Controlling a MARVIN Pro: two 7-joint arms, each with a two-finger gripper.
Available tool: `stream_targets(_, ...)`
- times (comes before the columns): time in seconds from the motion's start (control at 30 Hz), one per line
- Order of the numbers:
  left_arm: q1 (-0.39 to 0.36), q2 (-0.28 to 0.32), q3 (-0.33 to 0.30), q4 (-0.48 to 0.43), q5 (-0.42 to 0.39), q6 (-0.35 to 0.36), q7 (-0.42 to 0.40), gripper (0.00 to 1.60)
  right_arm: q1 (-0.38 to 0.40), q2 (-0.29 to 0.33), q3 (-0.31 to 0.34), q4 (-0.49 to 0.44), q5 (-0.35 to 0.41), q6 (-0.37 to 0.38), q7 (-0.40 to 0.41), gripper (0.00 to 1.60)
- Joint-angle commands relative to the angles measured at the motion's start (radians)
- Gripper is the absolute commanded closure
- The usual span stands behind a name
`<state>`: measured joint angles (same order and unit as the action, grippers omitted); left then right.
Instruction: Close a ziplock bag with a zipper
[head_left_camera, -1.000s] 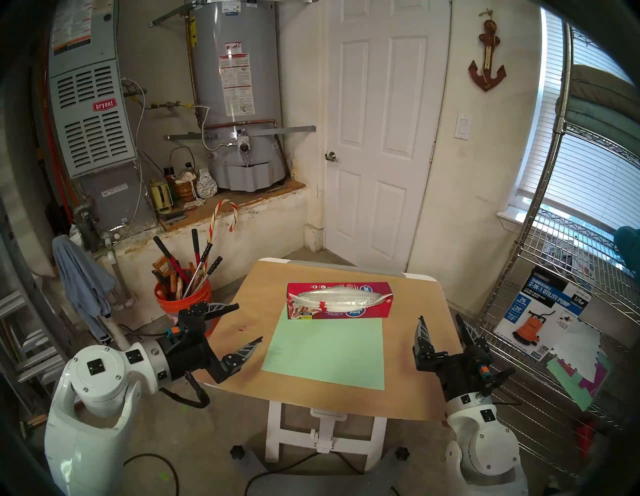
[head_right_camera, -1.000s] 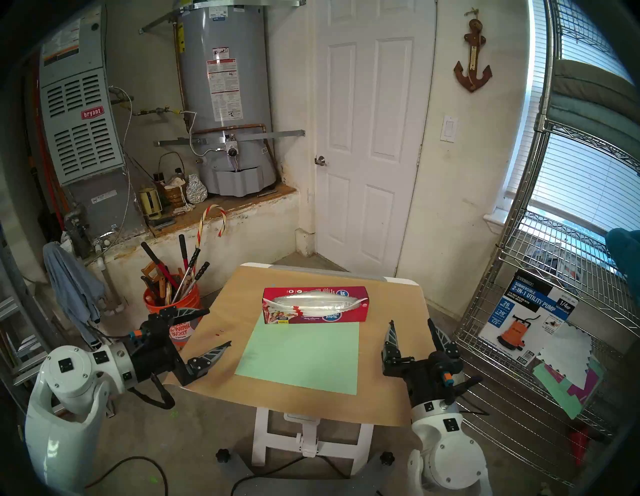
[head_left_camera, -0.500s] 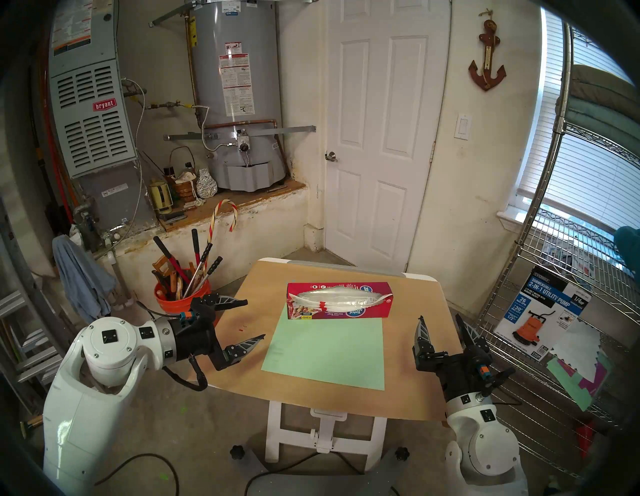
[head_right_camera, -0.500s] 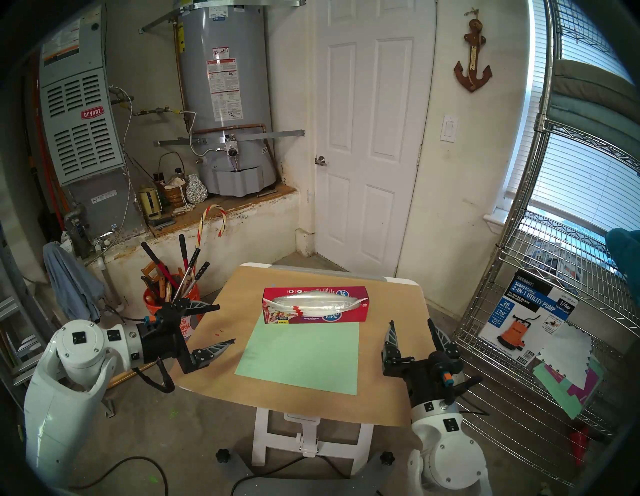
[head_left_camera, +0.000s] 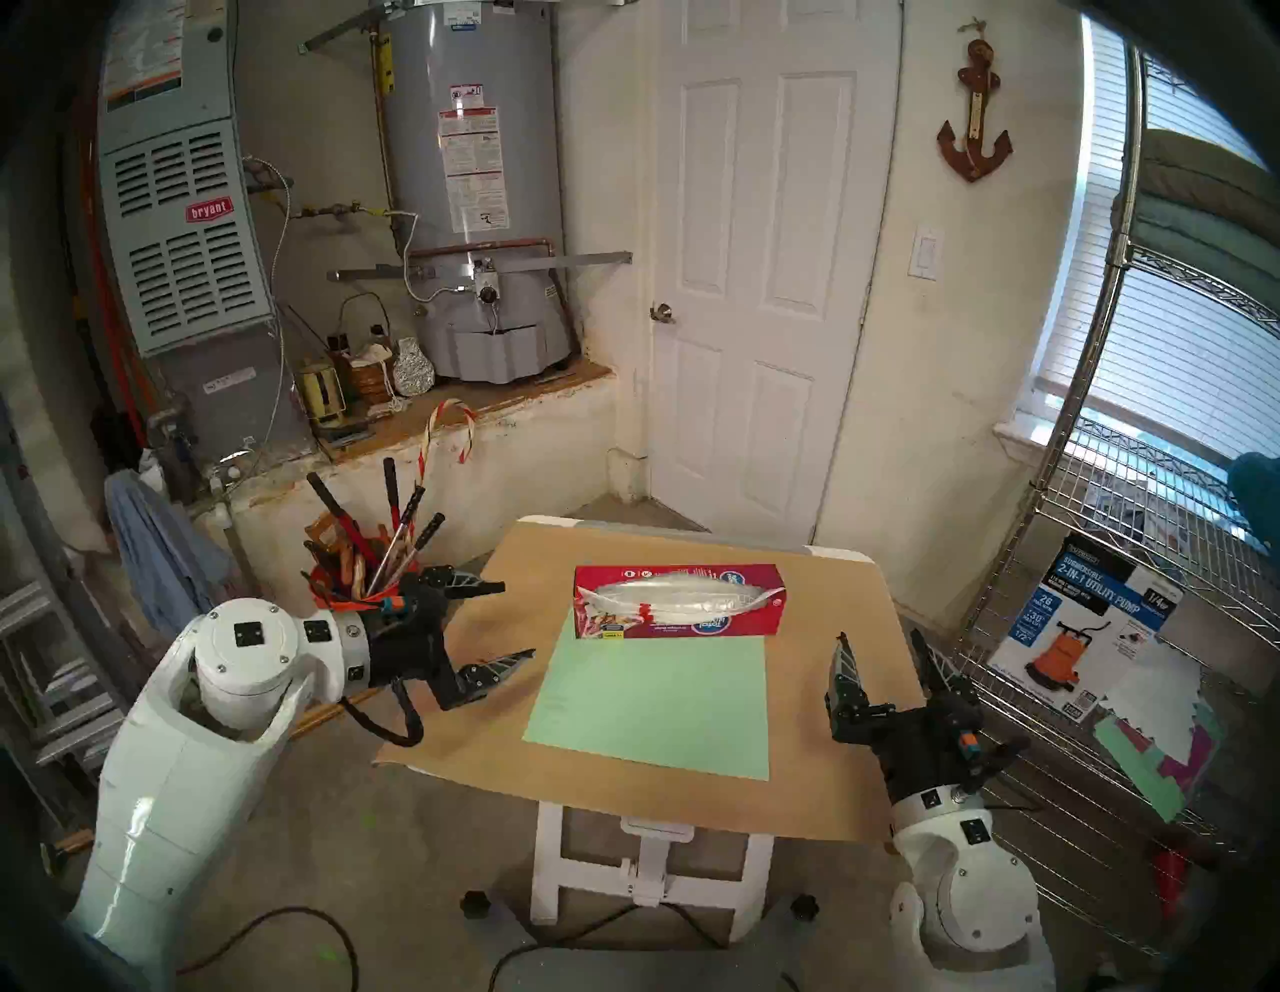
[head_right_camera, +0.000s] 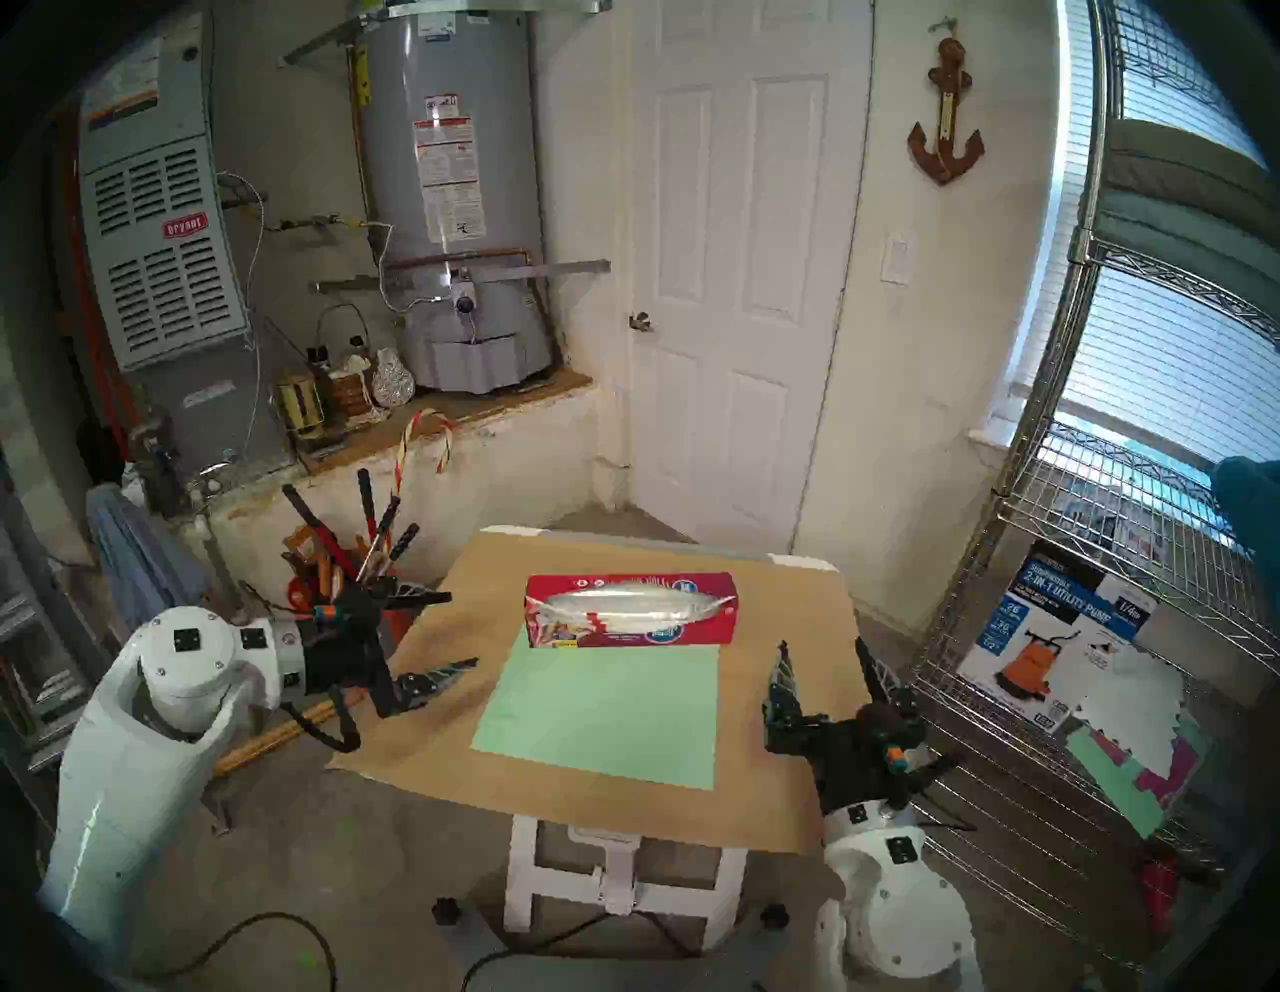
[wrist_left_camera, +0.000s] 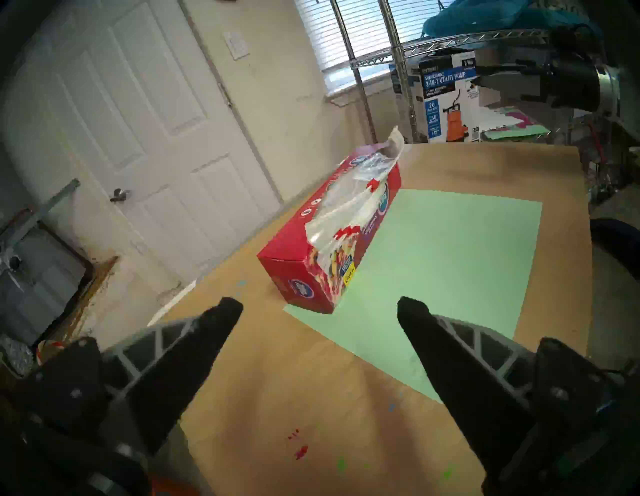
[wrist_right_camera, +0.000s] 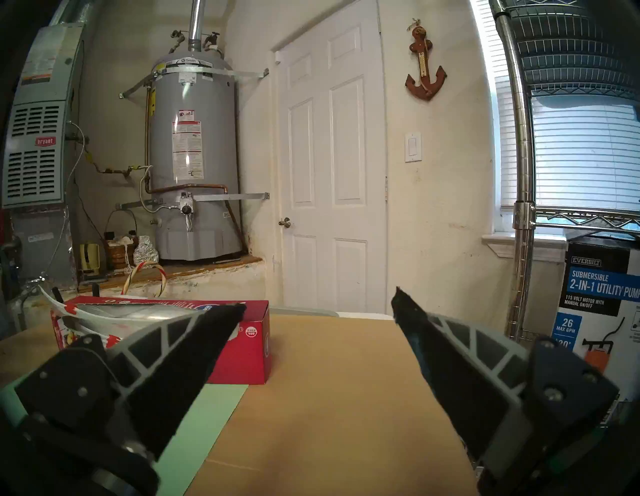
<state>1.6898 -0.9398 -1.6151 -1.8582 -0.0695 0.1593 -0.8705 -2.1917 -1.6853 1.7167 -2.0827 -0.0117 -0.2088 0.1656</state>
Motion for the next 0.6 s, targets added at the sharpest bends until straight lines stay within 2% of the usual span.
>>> stream_targets(0.0,-0.111,0.002,0.037,0.013,0.009,-0.01,0.005,0.0,0.006,0.001,-0.001,-0.019,0.0,-0.006,0.001,0.0)
stream_targets(0.3,-0.208,-0.036,0.122,0.063,0.034,-0.012,0.005,0.0,0.007,0.001,-0.001,-0.018,0.0,-0.006,0.001,0.0)
stream_targets(0.57,-0.293,-0.095,0.194,0.129,0.078,-0.011,-0.003,0.0,0.007,0.001,-0.001,-0.018,0.0,-0.006,0.001,0.0)
